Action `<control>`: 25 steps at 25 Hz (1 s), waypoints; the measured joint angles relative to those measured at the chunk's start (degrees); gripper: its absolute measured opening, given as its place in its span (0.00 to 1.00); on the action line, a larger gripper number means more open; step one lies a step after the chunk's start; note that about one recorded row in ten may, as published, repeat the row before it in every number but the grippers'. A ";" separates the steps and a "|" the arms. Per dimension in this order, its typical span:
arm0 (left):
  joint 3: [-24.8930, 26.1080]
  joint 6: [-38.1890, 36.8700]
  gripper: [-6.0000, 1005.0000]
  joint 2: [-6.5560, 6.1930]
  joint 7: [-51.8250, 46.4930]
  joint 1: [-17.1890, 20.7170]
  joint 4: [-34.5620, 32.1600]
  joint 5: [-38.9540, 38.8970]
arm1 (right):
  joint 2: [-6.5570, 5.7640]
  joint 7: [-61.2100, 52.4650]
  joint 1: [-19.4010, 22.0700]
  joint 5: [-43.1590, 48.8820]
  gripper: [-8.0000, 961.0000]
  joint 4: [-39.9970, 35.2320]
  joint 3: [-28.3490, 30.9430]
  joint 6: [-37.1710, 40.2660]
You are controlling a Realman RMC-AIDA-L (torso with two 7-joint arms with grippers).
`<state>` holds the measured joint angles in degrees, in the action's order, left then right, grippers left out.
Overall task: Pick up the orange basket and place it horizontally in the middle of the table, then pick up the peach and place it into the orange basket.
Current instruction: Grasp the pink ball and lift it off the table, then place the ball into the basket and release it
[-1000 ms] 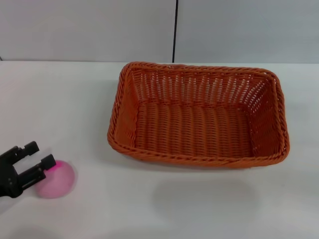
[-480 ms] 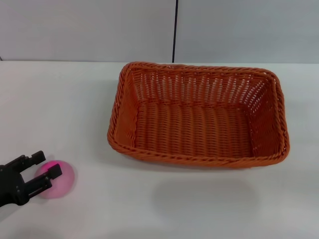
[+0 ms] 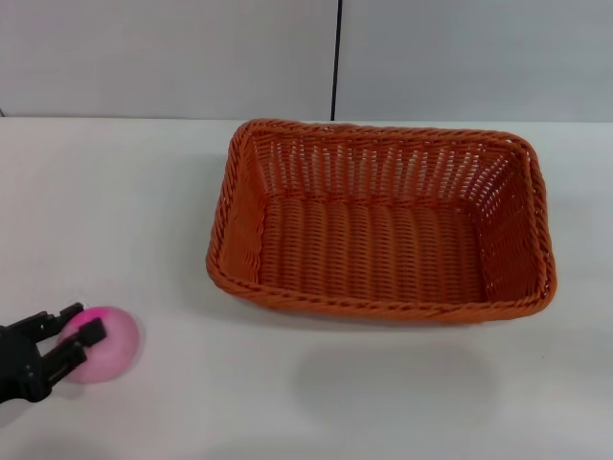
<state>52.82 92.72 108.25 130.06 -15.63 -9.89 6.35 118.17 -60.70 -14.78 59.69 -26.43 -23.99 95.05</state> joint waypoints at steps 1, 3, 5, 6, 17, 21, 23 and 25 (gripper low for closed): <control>0.31 -0.15 0.51 0.00 0.12 0.14 -0.04 -0.07 | 0.01 0.01 0.14 0.00 0.56 0.02 0.00 0.02; 0.34 -0.24 0.47 0.00 0.19 0.16 -0.05 -0.16 | 0.02 0.01 0.20 -0.01 0.56 0.02 0.00 0.02; 0.40 -0.50 0.43 0.02 0.48 0.17 -0.08 -0.53 | 0.03 0.02 0.28 -0.03 0.56 0.07 0.00 0.04; 0.41 -0.57 0.42 0.06 0.73 0.20 -0.11 -0.98 | 0.04 0.03 0.32 -0.03 0.56 0.44 0.00 0.08; 0.50 4.45 0.18 0.13 -0.03 0.28 0.10 -4.66 | -0.08 0.06 0.38 -0.03 0.56 1.04 0.21 0.04; 0.56 5.60 0.14 0.39 -1.75 0.22 0.32 -9.74 | 0.01 0.06 0.55 -0.03 0.56 1.15 1.04 0.10; 0.58 5.73 0.14 0.57 -2.17 0.22 0.61 -11.62 | 0.06 0.06 0.65 -0.03 0.56 1.16 1.26 0.13; 0.63 5.94 0.13 1.28 -3.08 0.00 1.62 -16.37 | 0.13 0.06 0.84 -0.03 0.56 1.19 1.56 0.17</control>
<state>53.45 98.66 109.54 126.99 -15.63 -8.27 -10.02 118.30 -60.64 -13.95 59.66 -25.24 -22.43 95.22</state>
